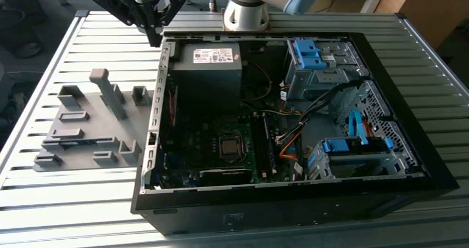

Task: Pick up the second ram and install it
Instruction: 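Reach for the second ram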

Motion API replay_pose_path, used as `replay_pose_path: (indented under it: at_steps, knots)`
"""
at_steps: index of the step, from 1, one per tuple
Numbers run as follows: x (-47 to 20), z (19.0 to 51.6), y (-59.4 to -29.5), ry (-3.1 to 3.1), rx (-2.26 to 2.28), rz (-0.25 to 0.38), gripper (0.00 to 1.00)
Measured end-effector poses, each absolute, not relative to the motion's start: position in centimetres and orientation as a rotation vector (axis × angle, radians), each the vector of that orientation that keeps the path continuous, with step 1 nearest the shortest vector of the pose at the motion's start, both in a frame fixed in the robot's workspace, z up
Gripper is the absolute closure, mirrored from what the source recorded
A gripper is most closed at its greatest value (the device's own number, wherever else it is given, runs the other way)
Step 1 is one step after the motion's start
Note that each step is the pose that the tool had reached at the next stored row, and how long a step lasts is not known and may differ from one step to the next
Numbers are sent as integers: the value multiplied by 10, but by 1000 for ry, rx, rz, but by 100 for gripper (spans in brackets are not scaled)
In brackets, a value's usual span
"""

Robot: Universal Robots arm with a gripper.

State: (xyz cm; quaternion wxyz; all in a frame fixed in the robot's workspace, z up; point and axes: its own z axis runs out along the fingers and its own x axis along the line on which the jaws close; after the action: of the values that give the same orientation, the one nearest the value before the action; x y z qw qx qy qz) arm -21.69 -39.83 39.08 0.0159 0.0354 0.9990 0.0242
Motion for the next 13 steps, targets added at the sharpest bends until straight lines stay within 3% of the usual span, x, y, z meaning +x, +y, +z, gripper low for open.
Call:
replay_pose_path:
  at_steps: [13]
  knots:
    - [-223, 391, -398, 3107, 110, 75, 89]
